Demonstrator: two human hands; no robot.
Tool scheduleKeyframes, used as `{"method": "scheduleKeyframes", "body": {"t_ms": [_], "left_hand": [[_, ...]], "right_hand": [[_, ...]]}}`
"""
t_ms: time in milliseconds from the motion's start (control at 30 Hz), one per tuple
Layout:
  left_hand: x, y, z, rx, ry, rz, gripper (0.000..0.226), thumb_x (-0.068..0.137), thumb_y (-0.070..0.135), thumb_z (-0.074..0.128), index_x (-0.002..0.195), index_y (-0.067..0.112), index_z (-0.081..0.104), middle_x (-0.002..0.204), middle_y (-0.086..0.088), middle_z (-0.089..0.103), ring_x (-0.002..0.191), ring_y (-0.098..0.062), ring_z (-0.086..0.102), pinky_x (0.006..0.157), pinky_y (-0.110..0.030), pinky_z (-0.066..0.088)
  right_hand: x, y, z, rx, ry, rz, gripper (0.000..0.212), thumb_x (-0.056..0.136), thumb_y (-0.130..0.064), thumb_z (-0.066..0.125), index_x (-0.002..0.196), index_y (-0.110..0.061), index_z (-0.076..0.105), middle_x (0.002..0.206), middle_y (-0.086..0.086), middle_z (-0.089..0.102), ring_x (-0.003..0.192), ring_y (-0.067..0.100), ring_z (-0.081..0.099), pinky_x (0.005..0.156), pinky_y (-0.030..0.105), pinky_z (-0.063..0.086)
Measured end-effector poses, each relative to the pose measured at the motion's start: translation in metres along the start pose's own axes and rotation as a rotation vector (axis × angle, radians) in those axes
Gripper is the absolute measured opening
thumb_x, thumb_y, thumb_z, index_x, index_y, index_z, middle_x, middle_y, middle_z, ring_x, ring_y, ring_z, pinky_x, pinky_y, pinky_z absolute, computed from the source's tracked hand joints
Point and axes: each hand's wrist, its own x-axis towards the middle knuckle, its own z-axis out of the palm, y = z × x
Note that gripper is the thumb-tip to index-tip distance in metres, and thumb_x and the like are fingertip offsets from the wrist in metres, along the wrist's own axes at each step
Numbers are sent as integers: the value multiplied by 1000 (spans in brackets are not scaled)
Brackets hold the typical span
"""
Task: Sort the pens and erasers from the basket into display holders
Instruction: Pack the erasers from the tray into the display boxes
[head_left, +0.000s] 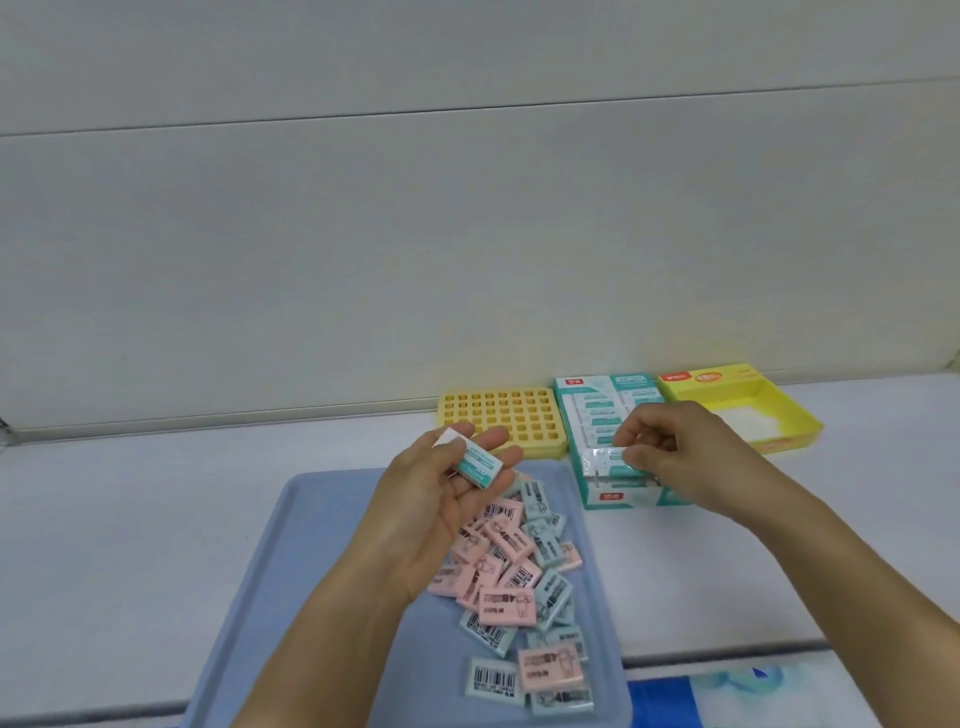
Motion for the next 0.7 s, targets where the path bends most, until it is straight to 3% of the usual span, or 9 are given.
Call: {"method": "scheduleKeyframes", "body": {"t_ms": [200, 267, 333, 467, 567, 633, 700], "left_hand": [[-2, -1, 4, -16, -14, 6, 25, 103, 7, 38, 126, 6, 48, 112, -18, 71, 104, -34, 69, 87, -43, 57], [-1, -3, 6, -34, -13, 3, 26, 103, 9, 38, 127, 5, 48, 112, -19, 70, 104, -35, 69, 85, -43, 58], [0, -4, 10, -80, -12, -23, 30, 104, 20, 40, 127, 4, 49, 113, -21, 70, 104, -35, 69, 84, -43, 59], [1, -7, 20, -155, -32, -83, 53, 100, 49, 38, 127, 5, 51, 117, -21, 68, 107, -34, 67, 84, -44, 57], [2, -10, 27, -188, -46, -93, 62, 97, 57, 37, 128, 5, 51, 118, -20, 68, 108, -34, 67, 85, -44, 57], [3, -13, 32, -187, -62, -92, 64, 96, 59, 37, 128, 5, 51, 118, -20, 68, 108, -32, 67, 88, -45, 55], [3, -17, 43, -176, -78, -97, 64, 96, 59, 38, 127, 5, 52, 116, -19, 69, 104, -30, 69, 83, -42, 57]], "right_hand": [[1, 4, -3, 23, -63, 47, 18, 85, -5, 67, 77, -21, 71, 81, -2, 69, 78, 12, 64, 64, 24, 46], [0, 3, 1, -23, -21, 10, 20, 83, -5, 70, 74, -23, 71, 86, -4, 66, 81, 9, 61, 62, 18, 43], [-1, 3, 5, -93, 23, -52, 19, 82, -7, 73, 74, -25, 71, 89, -4, 57, 84, 10, 57, 63, 17, 41], [-5, 3, 6, -250, 27, -89, 5, 86, -19, 72, 87, -24, 74, 97, -2, 51, 98, 15, 55, 72, 31, 52], [-11, 0, 9, -413, 95, -191, 13, 92, -30, 63, 98, -28, 74, 97, -7, 47, 101, 14, 53, 68, 27, 47], [-21, -13, 11, -204, 171, -303, 13, 92, -39, 60, 99, -37, 71, 94, -12, 50, 93, 8, 54, 71, 26, 46], [-30, -28, 12, 12, 132, -357, 15, 84, -54, 62, 95, -45, 66, 93, -19, 54, 88, 4, 54, 72, 23, 46]]}}
